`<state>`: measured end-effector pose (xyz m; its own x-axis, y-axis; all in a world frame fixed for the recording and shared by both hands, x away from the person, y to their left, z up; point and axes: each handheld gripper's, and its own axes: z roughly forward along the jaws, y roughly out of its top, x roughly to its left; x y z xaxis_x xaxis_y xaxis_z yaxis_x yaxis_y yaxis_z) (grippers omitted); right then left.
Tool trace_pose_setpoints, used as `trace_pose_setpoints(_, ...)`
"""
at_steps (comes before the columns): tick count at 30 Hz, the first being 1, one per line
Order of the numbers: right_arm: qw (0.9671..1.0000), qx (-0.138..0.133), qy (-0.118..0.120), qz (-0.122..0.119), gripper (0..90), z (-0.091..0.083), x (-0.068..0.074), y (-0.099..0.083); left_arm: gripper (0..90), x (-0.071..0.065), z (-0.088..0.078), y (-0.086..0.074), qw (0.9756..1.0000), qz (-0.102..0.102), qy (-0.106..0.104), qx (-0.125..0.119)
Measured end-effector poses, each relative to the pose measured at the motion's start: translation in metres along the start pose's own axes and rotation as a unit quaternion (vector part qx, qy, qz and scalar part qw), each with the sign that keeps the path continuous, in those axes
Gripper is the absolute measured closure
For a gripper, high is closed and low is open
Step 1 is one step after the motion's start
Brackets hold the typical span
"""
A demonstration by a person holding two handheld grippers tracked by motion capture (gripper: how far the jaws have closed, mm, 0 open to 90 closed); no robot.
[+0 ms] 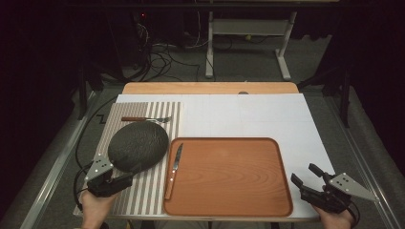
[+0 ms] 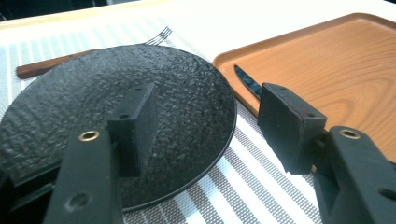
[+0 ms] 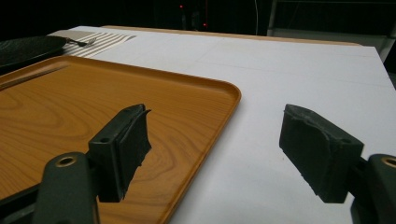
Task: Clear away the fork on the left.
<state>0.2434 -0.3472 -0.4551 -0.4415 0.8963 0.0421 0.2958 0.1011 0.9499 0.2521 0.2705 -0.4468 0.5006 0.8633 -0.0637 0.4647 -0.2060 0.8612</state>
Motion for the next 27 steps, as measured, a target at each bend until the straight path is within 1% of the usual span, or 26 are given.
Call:
trace_pose_setpoints(3, 1.0, -0.001, 0.0, 0.005, 24.4, -0.001, 0.0, 0.0, 35.6, -0.003, 0.002, 0.004, 1.0, 0.007, -0.002, -0.001)
trace_pose_setpoints(5, 1.0, 0.0, 0.002, -0.002, 24.4, -0.001, 0.0, -0.001, 35.6, -0.005, 0.001, 0.008, 0.9999, 0.011, 0.002, -0.007)
trace_pose_setpoints(7, 1.0, -0.004, 0.003, 0.003, 24.4, -0.002, 0.0, -0.001, 35.6, -0.006, 0.0, 0.01, 0.9999, 0.01, 0.001, -0.011)
trace_pose_setpoints(10, 1.0, 0.0, 0.003, 0.001, 24.4, -0.001, 0.0, -0.001, 35.6, -0.005, 0.001, 0.013, 0.9999, 0.005, -0.008, -0.014)
trace_pose_setpoints(14, 1.0, 0.001, 0.004, -0.003, 24.4, -0.001, 0.001, 0.0, 35.6, -0.005, 0.003, 0.016, 0.9998, 0.005, -0.015, -0.014)
trace_pose_setpoints(18, 1.0, 0.001, 0.001, 0.0, 24.4, -0.001, 0.0, -0.001, 35.6, -0.006, 0.006, 0.02, 0.9996, 0.006, -0.021, -0.016)
trace_pose_setpoints(22, 1.0, 0.0, -0.003, 0.005, 24.4, 0.0, -0.001, -0.001, 35.6, -0.006, 0.011, 0.024, 0.9995, 0.014, -0.023, -0.015)
trace_pose_setpoints(27, 1.0, 0.001, -0.002, 0.0, 24.4, 0.0, 0.001, 0.0, 35.6, -0.009, 0.014, 0.03, 0.9993, 0.025, -0.026, -0.015)
